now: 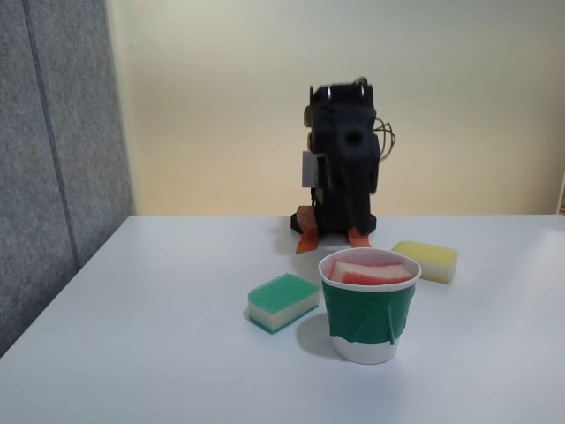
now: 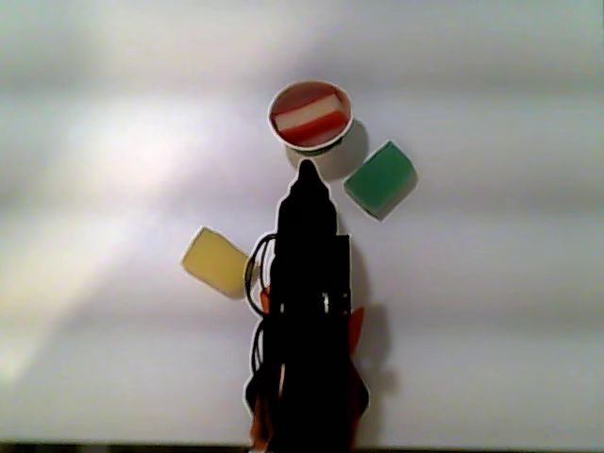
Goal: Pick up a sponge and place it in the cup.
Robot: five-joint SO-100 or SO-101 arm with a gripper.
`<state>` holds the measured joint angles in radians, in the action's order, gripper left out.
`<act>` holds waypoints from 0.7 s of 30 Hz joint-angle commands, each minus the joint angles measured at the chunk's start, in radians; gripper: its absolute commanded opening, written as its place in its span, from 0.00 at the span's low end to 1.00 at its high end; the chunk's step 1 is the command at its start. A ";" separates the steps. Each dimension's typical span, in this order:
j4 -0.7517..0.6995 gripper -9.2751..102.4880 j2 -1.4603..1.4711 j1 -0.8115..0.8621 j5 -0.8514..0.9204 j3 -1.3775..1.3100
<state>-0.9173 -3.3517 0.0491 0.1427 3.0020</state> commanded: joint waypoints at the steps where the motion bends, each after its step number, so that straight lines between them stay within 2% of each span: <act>1: 0.049 0.08 -0.012 0.006 0.020 0.064; 7: 0.080 0.08 -0.012 0.005 0.015 0.227; 16: -0.275 0.08 -0.012 0.055 0.097 0.232; 18: -0.341 0.08 -0.012 0.055 0.074 0.232; 21: -0.360 0.08 -0.014 0.055 -0.086 0.232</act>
<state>-1.2487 -3.3533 0.0905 0.1519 3.1891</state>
